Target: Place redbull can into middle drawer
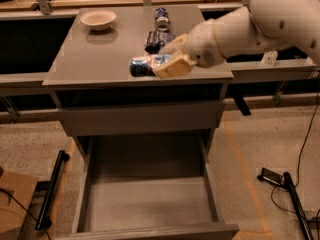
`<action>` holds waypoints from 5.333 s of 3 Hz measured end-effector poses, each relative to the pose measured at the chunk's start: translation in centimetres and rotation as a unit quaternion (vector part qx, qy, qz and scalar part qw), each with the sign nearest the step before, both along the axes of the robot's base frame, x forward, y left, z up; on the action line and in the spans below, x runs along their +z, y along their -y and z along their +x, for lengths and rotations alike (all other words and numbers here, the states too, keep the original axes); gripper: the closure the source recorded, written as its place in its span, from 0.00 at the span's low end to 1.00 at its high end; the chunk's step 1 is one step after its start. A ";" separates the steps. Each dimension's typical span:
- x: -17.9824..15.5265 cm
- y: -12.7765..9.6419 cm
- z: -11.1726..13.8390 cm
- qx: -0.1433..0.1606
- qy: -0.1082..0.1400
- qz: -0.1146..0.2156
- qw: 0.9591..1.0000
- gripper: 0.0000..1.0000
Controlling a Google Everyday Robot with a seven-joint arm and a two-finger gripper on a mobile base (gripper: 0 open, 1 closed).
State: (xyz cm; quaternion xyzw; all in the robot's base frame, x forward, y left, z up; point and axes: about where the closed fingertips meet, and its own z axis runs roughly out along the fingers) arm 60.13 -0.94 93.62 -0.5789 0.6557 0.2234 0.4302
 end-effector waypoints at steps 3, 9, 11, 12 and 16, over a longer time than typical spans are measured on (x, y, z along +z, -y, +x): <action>-7.3 -0.1 -4.1 0.021 -0.067 0.034 0.997 1.00; -37.4 -5.7 -9.7 -0.005 -0.215 0.180 0.960 1.00; -50.8 -8.4 -10.4 -0.013 -0.248 0.198 0.948 1.00; -56.0 -9.2 -10.8 -0.015 -0.278 0.191 0.941 1.00; -51.4 -9.3 -9.6 0.012 -0.202 0.158 0.966 0.12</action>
Offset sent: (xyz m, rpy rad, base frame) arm -0.0244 0.0089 -0.0541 -0.0018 0.1238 0.0963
